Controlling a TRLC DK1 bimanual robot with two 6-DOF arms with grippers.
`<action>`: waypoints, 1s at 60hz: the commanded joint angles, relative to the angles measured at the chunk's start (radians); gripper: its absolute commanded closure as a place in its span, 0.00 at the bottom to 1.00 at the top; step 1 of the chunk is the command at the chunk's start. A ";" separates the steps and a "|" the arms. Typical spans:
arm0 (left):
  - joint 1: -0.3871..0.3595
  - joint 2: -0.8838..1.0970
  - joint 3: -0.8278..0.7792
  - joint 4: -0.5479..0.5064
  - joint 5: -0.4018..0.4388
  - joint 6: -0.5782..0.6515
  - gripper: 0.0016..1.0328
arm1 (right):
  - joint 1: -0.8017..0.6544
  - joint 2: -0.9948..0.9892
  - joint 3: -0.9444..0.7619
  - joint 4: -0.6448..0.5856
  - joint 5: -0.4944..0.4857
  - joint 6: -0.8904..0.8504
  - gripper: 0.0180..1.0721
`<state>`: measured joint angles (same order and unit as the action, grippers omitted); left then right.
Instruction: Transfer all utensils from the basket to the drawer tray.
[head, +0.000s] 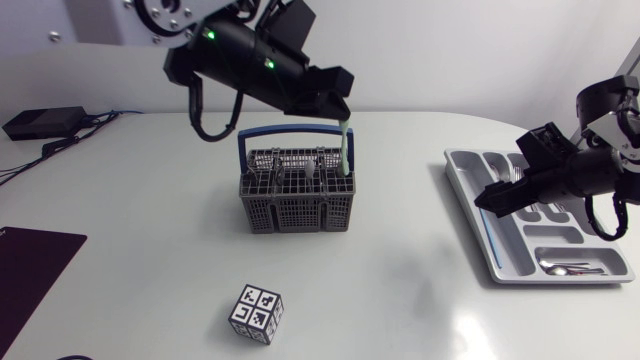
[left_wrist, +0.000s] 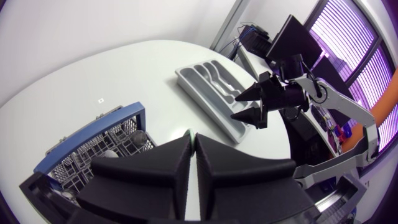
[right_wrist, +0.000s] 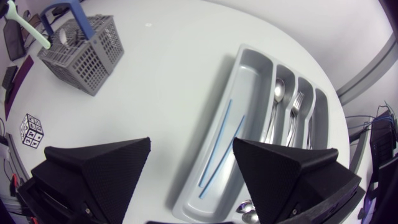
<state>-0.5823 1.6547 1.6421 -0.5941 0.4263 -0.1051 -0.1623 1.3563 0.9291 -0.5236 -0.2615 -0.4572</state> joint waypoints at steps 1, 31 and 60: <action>0.012 -0.065 -0.044 -0.006 0.029 -0.007 0.95 | 0.040 -0.063 -0.010 -0.033 -0.048 0.005 0.07; -0.030 -0.118 -0.228 0.027 0.282 0.120 0.95 | 0.406 -0.253 0.020 -0.095 -0.347 0.020 0.07; -0.076 -0.148 -0.277 0.022 0.394 0.157 0.95 | 0.532 -0.224 -0.047 -0.056 -0.499 -0.043 0.33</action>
<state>-0.6521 1.5291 1.3880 -0.5705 0.7944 0.0315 0.3511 1.1324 0.9180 -0.5949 -0.7544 -0.4767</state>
